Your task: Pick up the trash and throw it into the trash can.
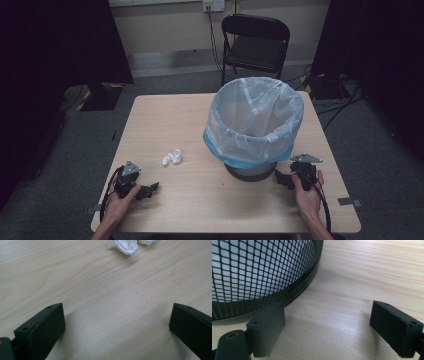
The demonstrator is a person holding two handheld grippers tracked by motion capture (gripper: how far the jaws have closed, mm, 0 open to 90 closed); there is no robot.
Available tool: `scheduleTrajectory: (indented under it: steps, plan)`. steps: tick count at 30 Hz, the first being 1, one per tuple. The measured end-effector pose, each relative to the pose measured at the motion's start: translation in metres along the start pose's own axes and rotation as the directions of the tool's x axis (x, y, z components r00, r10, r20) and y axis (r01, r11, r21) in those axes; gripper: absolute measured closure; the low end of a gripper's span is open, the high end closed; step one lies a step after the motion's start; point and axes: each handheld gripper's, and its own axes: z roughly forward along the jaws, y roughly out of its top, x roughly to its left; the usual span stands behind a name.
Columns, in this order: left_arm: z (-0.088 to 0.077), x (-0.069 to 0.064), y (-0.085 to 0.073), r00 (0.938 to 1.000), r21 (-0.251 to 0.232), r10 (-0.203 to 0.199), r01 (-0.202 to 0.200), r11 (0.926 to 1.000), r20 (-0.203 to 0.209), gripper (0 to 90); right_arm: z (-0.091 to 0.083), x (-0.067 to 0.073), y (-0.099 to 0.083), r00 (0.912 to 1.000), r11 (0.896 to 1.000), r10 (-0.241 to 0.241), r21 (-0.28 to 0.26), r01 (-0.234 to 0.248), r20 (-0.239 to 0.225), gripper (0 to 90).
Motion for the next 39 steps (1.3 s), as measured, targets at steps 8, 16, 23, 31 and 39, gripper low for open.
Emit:
scheduleTrajectory:
  steps: [8,16,23,31,39]
  plan:
    - [0.000,0.001,0.000,1.0000,-0.001,0.004,-0.004,1.0000,0.004,0.2,0.002,-0.004,0.001,0.9997,1.000,-0.016,0.005,0.016,-0.017,9.5]
    - [-0.005,0.007,0.000,0.9975,-0.035,-0.070,0.069,0.9970,-0.010,15.7,0.001,-0.006,0.001,0.9991,1.000,-0.029,0.006,0.029,-0.033,9.5]
    - [-0.013,0.003,0.009,0.9956,-0.081,-0.083,0.087,0.9930,0.044,16.5,0.001,-0.007,0.001,0.9985,0.999,-0.036,0.006,0.036,-0.042,9.5]
    - [-0.016,-0.008,0.033,0.9939,-0.115,0.010,0.003,0.9933,0.110,17.2,0.001,-0.007,0.001,0.9985,0.999,-0.036,0.006,0.037,-0.041,9.4]
    - [0.003,-0.015,0.062,0.9836,-0.127,0.059,-0.038,0.9912,0.170,18.9,0.001,-0.007,0.001,0.9985,0.999,-0.036,0.006,0.037,-0.041,9.5]
